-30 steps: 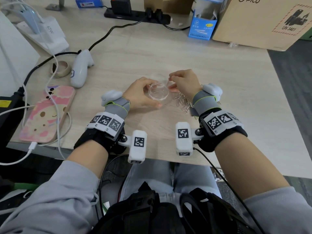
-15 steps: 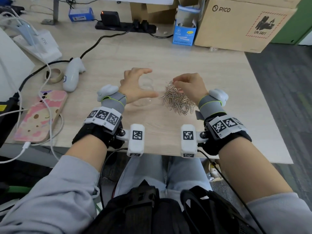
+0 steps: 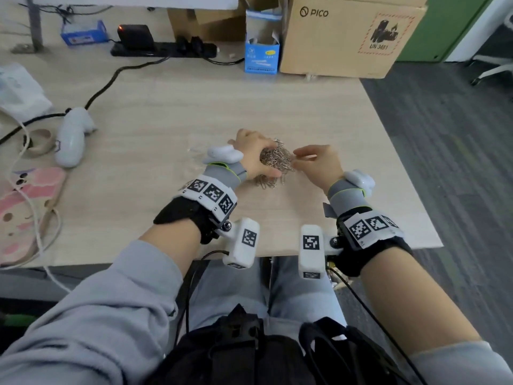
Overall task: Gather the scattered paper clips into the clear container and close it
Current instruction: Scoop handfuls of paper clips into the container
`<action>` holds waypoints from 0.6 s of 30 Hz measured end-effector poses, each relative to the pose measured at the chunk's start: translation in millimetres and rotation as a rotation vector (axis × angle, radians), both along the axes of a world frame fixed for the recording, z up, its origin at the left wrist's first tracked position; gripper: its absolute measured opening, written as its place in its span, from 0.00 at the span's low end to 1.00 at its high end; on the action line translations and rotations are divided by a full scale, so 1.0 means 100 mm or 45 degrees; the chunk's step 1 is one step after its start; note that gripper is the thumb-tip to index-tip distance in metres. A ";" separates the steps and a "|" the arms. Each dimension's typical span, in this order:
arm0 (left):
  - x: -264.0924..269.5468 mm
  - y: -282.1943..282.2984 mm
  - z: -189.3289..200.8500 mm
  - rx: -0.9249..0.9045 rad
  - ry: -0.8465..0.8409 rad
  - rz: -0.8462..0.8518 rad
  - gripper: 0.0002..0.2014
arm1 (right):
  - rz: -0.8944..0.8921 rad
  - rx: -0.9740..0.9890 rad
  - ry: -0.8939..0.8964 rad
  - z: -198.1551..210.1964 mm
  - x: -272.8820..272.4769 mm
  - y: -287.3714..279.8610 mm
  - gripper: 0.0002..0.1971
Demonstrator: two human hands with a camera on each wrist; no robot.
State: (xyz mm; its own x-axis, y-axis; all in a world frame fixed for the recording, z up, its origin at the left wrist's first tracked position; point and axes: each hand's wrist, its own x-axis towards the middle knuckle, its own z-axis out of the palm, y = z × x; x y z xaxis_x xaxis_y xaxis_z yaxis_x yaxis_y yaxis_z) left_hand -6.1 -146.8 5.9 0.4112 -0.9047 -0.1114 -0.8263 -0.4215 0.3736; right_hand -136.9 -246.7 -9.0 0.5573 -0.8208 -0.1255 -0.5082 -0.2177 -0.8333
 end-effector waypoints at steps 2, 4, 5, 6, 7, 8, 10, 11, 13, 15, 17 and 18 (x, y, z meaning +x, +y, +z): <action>0.00 -0.04 -0.06 -0.060 0.033 0.058 0.30 | -0.010 0.059 -0.071 -0.03 -0.02 0.00 0.13; 0.03 -0.05 -0.09 -0.162 0.109 0.103 0.23 | -0.001 0.104 -0.141 -0.05 -0.02 0.01 0.13; 0.04 -0.05 -0.11 -0.211 0.139 0.115 0.19 | 0.002 0.121 -0.166 -0.05 -0.02 0.02 0.13; 0.05 -0.06 -0.12 -0.246 0.159 0.124 0.16 | -0.002 0.143 -0.192 -0.06 -0.02 0.01 0.13; 0.06 -0.07 -0.13 -0.278 0.165 0.132 0.14 | -0.015 0.177 -0.219 -0.07 -0.01 0.00 0.13; 0.07 -0.08 -0.13 -0.309 0.174 0.151 0.11 | -0.031 0.223 -0.246 -0.08 -0.02 -0.01 0.13; 0.10 -0.08 -0.13 -0.369 0.205 0.206 0.08 | -0.059 0.329 -0.292 -0.08 -0.02 -0.02 0.12; 0.11 -0.09 -0.13 -0.394 0.220 0.228 0.07 | -0.071 0.388 -0.320 -0.08 -0.02 -0.03 0.11; 0.12 -0.09 -0.11 -0.445 0.239 0.254 0.06 | -0.097 0.514 -0.402 -0.07 -0.01 -0.04 0.08; 0.13 -0.10 -0.08 -0.505 0.272 0.268 0.06 | -0.122 0.656 -0.511 -0.05 0.01 -0.05 0.06; 0.15 -0.11 -0.04 -0.559 0.317 0.275 0.07 | -0.140 0.772 -0.610 -0.02 0.03 -0.07 0.05; 0.15 -0.12 -0.02 -0.584 0.344 0.276 0.07 | -0.151 0.810 -0.648 0.00 0.03 -0.08 0.05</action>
